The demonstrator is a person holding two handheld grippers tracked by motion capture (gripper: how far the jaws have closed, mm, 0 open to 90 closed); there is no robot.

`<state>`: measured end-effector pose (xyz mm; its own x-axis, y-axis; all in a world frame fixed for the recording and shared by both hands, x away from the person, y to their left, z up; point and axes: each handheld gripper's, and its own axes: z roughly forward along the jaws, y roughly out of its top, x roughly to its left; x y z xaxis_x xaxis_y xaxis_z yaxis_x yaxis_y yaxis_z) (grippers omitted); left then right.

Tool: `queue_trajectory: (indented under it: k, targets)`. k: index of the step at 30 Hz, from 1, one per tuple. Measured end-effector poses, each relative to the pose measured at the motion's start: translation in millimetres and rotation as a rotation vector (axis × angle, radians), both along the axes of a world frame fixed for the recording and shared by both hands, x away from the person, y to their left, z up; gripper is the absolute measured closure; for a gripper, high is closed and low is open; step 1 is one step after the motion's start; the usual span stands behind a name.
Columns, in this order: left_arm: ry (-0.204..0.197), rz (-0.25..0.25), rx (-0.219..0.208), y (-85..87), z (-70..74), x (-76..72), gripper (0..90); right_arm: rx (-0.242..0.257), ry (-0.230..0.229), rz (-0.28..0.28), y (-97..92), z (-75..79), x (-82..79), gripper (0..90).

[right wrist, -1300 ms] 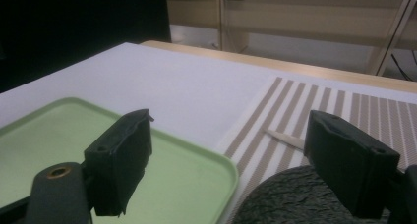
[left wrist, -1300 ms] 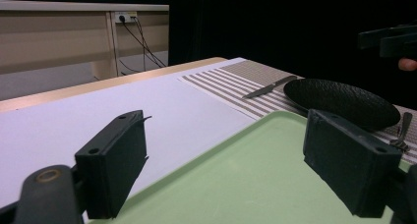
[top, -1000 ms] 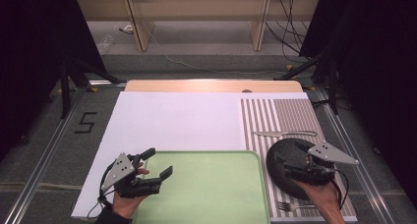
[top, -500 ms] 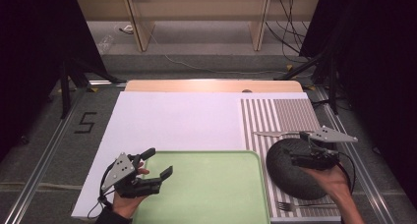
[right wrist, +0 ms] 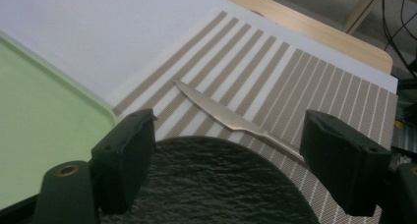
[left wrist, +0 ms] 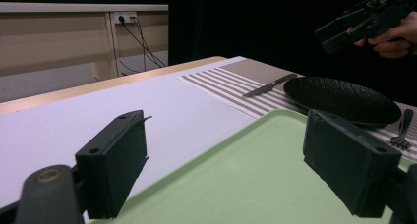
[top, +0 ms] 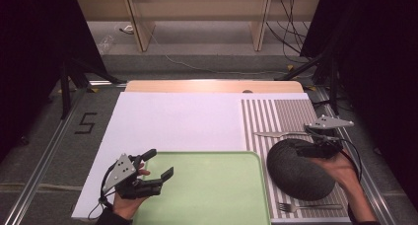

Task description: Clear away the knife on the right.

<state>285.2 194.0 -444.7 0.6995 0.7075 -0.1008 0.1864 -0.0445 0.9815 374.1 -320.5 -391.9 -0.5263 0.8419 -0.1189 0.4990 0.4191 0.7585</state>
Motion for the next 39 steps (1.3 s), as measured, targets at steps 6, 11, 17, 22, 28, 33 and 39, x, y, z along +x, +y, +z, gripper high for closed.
queue_trajectory:
  k: [6, 11, 17, 22, 28, 33, 39]
  targets:
    - [-0.001, 0.004, -0.001, -0.3, 0.0, 0.1, 16.5, -0.06, 0.039, 0.002, -5.8, 2.5, 13.9, 22.2]
    - [0.0, 0.005, 0.001, 0.2, -0.1, 0.3, 16.6, -0.093, 0.068, -0.008, -10.3, 3.1, 24.3, 22.4]
    - [-0.001, 0.008, 0.006, 0.1, -0.4, 0.3, 16.6, -0.153, 0.11, 0.011, -10.8, -1.3, 45.6, 23.1]
    - [0.002, 0.007, 0.005, 0.3, -0.7, 0.6, 16.7, -0.191, 0.143, 0.001, -14.2, -4.4, 61.1, 23.6]
    - [0.004, 0.009, 0.0, 0.6, -0.7, 1.0, 16.7, -0.221, 0.192, -0.004, -17.6, -8.8, 76.3, 23.7]
    - [0.002, 0.009, -0.003, 1.0, -0.5, 1.1, 16.8, -0.253, 0.257, -0.009, -19.2, -17.2, 92.0, 25.8]
    - [0.005, 0.007, -0.003, 0.5, -1.0, 1.4, 16.8, -0.283, 0.331, -0.013, -19.9, -26.3, 108.6, 26.7]
